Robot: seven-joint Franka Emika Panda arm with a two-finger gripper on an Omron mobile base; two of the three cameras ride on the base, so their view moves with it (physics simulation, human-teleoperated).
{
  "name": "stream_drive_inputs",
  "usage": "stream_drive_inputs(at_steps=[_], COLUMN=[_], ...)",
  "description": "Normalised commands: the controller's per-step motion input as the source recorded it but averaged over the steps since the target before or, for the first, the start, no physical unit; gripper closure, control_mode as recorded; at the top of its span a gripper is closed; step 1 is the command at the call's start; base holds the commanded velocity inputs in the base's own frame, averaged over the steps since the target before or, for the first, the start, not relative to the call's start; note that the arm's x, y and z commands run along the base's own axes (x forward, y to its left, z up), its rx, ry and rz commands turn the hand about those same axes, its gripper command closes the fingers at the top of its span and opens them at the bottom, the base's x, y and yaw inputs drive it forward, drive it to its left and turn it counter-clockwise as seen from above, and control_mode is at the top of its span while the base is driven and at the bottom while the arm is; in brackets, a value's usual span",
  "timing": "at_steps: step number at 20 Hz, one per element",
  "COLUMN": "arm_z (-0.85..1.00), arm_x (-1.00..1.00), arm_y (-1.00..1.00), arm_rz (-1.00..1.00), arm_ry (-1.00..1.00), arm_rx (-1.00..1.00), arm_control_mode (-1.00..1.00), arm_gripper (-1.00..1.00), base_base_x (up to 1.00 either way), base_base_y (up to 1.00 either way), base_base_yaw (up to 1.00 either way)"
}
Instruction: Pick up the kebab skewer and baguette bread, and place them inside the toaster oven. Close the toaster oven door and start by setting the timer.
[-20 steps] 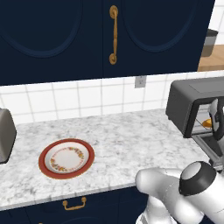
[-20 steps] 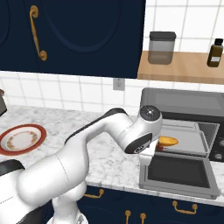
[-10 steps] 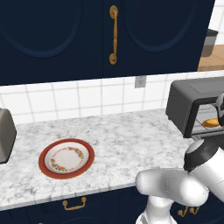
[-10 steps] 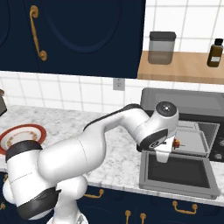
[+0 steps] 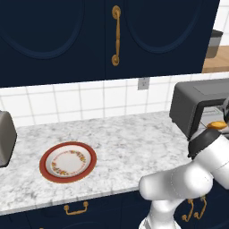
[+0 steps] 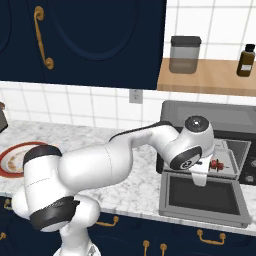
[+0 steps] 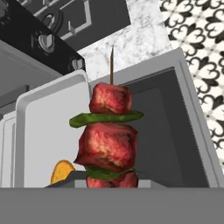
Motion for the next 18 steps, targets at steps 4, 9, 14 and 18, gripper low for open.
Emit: stream_drive_inputs(at_steps=[4, 9, 14, 18], arm_z=[-0.11, -0.16, 0.00, 0.00], arm_x=[0.27, 0.32, 0.19, 0.08], arm_y=[-0.14, -0.20, -0.40, -0.44], arm_rz=[0.00, 0.01, 0.00, 0.00], arm_ry=[0.00, 0.00, 0.00, -0.03], arm_rx=[0.00, 0.00, 0.00, 0.03], arm_control_mode=[-1.00, -1.00, -1.00, -1.00], arm_gripper=[1.00, 1.00, 1.00, 1.00], base_base_x=[0.00, 0.00, 0.00, 0.00], base_base_y=[0.00, 0.00, 0.00, 0.00], base_base_yaw=[0.00, 0.00, 0.00, 0.00])
